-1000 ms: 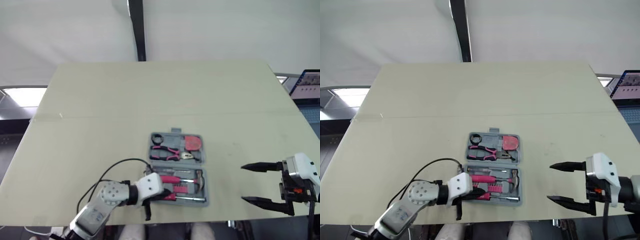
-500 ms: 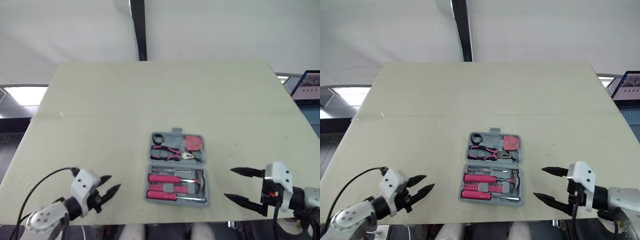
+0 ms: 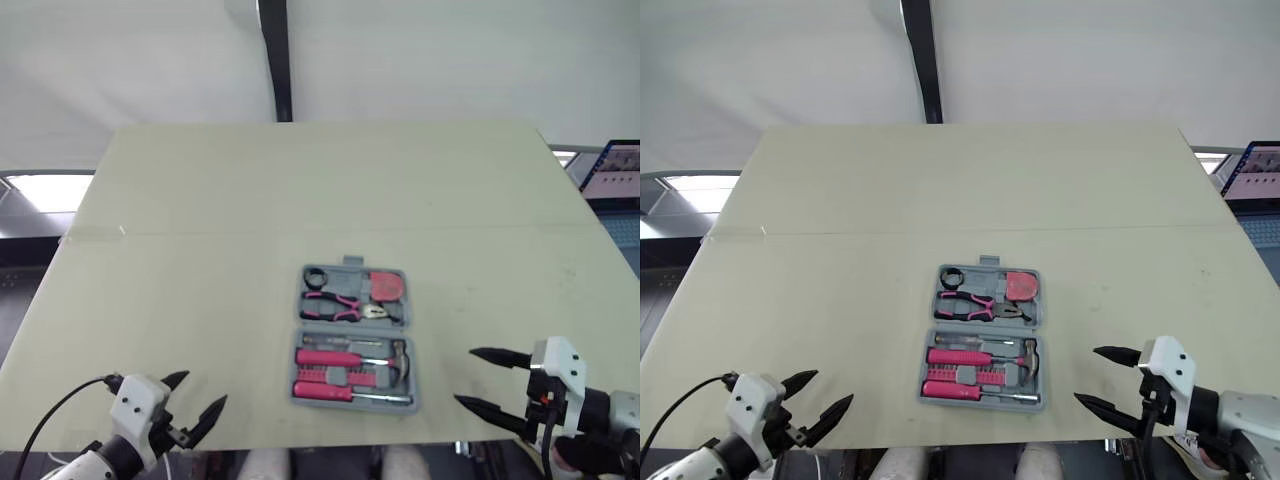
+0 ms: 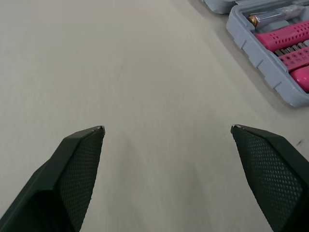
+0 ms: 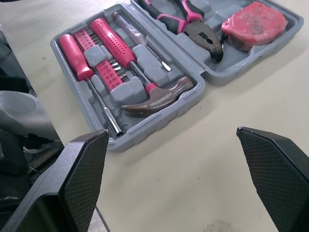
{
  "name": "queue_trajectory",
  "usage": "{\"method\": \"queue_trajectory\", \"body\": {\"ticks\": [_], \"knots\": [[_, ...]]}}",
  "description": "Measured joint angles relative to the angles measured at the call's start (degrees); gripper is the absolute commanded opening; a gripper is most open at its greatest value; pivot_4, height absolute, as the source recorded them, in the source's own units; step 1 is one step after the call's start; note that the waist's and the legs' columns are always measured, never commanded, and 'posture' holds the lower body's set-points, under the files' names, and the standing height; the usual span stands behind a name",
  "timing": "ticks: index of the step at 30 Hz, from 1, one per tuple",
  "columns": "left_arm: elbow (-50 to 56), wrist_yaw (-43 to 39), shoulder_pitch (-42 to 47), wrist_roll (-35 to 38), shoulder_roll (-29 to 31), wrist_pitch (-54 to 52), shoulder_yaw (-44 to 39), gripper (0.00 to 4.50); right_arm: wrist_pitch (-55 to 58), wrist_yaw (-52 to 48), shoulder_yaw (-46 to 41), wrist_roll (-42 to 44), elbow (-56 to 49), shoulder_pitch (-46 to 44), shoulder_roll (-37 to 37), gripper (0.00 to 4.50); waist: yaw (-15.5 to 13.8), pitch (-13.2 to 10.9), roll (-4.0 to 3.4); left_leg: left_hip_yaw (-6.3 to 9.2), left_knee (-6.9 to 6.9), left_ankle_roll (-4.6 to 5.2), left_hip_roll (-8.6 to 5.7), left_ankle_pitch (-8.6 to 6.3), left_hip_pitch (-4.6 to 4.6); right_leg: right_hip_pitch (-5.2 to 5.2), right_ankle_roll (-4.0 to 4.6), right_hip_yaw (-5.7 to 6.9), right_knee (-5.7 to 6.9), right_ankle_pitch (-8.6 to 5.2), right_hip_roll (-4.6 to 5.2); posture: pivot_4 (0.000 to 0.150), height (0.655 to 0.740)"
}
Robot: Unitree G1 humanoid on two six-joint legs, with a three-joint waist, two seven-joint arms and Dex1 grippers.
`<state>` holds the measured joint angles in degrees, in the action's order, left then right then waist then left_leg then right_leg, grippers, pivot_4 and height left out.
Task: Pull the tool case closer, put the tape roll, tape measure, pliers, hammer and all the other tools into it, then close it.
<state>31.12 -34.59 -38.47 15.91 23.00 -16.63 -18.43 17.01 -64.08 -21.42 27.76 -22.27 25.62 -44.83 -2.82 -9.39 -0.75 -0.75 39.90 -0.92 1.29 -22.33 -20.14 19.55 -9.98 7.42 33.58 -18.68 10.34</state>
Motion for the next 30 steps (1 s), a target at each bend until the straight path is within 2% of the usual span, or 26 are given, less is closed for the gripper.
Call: {"method": "queue_trajectory", "body": {"ticks": [1,4,7,11,18,24,30], "knots": [[0.0,0.1,1.1,0.0,0.5,-1.2,0.8,4.49,1.9,-0.1,0.3,0.7,0.0,-0.2,-0.8,4.50,-0.1,0.0,0.00,0.00,0.01,0.00,0.00,0.00,0.00,-0.01,0.00,0.00,0.00,0.00,0.00,0.150,0.7400],[-0.2,0.1,6.8,0.5,1.5,-4.5,3.2,3.67,6.5,-0.2,1.5,2.2,0.4,-2.8,-2.6,3.64,-0.2,0.0,0.00,0.02,0.05,0.00,0.00,0.00,0.01,-0.01,0.00,0.00,0.06,0.00,0.00,0.150,0.7400],[-2.6,-0.6,16.6,0.7,4.1,-6.6,6.4,2.14,10.2,1.4,4.5,2.5,2.7,-9.7,-3.2,2.11,0.0,0.0,-0.03,0.01,0.05,-0.01,0.00,0.01,0.04,0.01,0.01,-0.01,0.13,0.00,0.00,0.150,0.7400],[-7.1,-1.3,24.4,0.6,5.4,-7.9,9.1,0.08,11.8,3.5,8.0,1.3,5.2,-14.8,-3.0,0.06,0.3,0.0,-0.05,0.01,-0.11,-0.02,-0.02,0.00,0.00,0.15,0.01,0.05,0.15,0.00,-0.01,0.150,0.7400],[-15.5,-3.5,35.1,-0.6,7.2,-9.6,15.6,0.03,12.9,7.5,16.1,-3.8,11.4,-23.9,-0.8,0.02,1.2,0.0,-0.04,0.02,0.04,-0.06,-0.02,0.03,-0.02,0.12,0.00,0.06,0.21,0.00,0.00,0.150,0.7400],[-23.3,-5.0,44.2,-2.8,7.0,-10.2,21.8,0.03,15.5,12.1,19.2,-7.2,15.2,-29.3,1.0,0.02,1.4,0.0,-0.04,0.00,0.03,-0.06,-0.02,0.03,-0.04,0.16,0.00,0.07,0.24,0.00,0.00,0.150,0.7400],[-28.0,-6.1,48.2,-5.6,5.9,-9.0,27.6,0.03,16.1,13.7,22.0,-9.8,17.8,-31.9,1.8,0.02,1.4,0.0,-0.04,0.01,0.02,-0.06,-0.02,0.03,-0.07,0.20,0.00,0.08,0.24,0.00,0.00,0.150,0.7400]]}}
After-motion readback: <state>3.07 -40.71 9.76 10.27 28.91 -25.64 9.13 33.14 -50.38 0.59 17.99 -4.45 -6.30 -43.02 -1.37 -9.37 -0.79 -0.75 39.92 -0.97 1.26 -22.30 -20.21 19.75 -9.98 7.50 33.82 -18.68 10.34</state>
